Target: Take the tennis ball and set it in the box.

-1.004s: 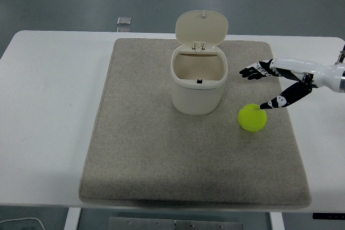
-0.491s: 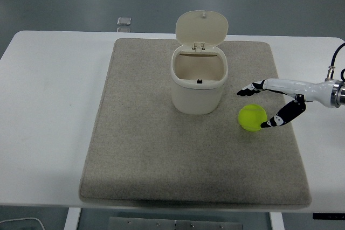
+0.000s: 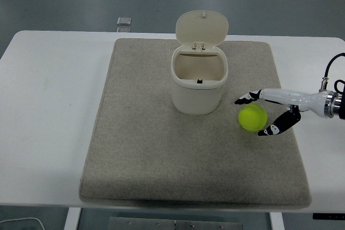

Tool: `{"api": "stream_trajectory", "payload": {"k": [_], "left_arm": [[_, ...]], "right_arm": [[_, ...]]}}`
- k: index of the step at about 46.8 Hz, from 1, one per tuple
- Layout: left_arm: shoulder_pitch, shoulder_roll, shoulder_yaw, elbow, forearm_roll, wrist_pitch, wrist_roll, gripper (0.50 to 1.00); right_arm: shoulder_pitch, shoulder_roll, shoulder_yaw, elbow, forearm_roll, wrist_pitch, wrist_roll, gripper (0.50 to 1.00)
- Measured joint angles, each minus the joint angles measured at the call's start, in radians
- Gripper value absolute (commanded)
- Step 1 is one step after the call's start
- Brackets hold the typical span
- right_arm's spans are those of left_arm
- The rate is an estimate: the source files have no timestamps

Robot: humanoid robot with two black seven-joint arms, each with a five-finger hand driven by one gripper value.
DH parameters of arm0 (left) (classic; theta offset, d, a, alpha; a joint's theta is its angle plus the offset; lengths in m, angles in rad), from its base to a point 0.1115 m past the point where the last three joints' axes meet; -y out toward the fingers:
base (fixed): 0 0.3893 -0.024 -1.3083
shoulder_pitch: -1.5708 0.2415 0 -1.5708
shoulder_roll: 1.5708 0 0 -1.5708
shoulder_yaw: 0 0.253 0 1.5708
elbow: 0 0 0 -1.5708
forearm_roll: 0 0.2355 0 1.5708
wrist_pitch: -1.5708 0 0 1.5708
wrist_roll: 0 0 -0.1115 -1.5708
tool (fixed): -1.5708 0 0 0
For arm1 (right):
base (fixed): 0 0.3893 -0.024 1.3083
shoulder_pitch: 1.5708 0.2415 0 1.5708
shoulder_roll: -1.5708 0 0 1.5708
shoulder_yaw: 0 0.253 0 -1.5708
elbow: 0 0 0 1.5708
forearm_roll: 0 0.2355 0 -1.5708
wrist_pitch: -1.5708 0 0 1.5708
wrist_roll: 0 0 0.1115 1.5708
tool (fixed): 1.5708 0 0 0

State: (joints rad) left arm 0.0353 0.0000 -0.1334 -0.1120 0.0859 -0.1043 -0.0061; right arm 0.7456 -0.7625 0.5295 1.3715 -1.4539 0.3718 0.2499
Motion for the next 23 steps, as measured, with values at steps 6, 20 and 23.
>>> {"api": "stream_trajectory", "payload": {"k": [6, 20, 23], "left_arm": [[0.0, 0.0, 0.0, 0.0, 0.0, 0.0, 0.0, 0.992], [0.0, 0.0, 0.0, 0.0, 0.0, 0.0, 0.0, 0.992], [0.0, 0.0, 0.0, 0.0, 0.0, 0.0, 0.0, 0.992]], "right_arm": [[-0.003, 0.0, -0.002, 0.0, -0.006, -0.002, 0.0, 0.768], [-0.003, 0.003, -0.002, -0.002, -0.012, -0.003, 0.002, 0.756], [-0.003, 0.003, -0.002, -0.003, -0.013, -0.003, 0.002, 0.736]]}}
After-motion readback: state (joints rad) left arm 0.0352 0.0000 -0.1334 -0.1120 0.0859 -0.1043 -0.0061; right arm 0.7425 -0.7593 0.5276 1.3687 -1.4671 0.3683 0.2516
